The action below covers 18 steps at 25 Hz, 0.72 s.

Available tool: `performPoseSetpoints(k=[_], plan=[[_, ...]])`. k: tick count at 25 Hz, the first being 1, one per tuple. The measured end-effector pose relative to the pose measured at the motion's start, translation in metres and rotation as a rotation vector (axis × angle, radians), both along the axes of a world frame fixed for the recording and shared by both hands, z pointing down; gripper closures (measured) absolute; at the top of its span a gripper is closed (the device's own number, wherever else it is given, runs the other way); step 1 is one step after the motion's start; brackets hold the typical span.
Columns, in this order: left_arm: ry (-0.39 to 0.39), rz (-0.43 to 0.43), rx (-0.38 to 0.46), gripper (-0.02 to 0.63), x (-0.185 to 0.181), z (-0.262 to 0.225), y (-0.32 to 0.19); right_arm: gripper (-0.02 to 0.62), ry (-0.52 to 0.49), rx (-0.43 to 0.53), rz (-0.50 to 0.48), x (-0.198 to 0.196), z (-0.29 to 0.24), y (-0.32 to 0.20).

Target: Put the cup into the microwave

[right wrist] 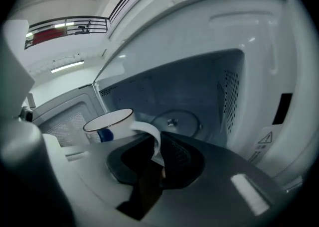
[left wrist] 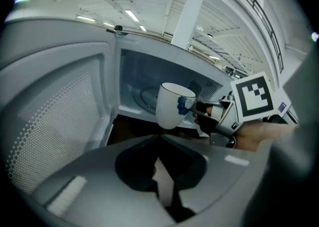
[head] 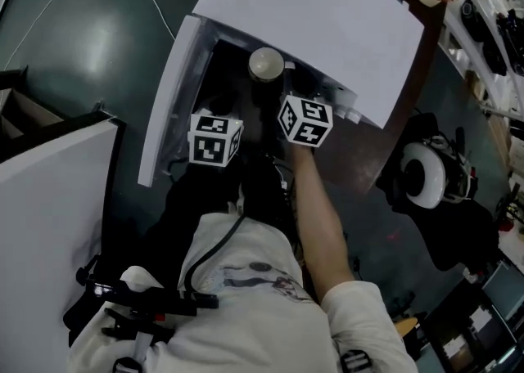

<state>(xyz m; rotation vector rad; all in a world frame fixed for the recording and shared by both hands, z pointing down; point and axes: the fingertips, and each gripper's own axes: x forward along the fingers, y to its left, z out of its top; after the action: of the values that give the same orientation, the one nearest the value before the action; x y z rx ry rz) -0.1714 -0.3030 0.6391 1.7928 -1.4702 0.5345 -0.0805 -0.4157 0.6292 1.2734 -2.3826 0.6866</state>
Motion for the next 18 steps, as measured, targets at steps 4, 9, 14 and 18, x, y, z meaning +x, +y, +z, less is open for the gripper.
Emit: performPoseSetpoints(k=[4,9,14,18], plan=[[0.01,0.0,-0.018,0.606,0.0,0.011,-0.006,0.552,-0.006,0.004,0.048,0.001,0.014,-0.021],[0.008,0.014,-0.037,0.606,0.003,0.014,-0.003,0.552,-0.038,0.028,0.11,0.002,0.018,-0.047],[0.003,0.017,-0.05,0.606,0.001,0.02,0.001,0.552,-0.033,0.081,0.196,0.003,0.018,-0.068],[-0.001,0.019,-0.056,0.607,0.0,0.02,0.003,0.552,-0.017,0.127,0.315,0.015,0.015,-0.081]])
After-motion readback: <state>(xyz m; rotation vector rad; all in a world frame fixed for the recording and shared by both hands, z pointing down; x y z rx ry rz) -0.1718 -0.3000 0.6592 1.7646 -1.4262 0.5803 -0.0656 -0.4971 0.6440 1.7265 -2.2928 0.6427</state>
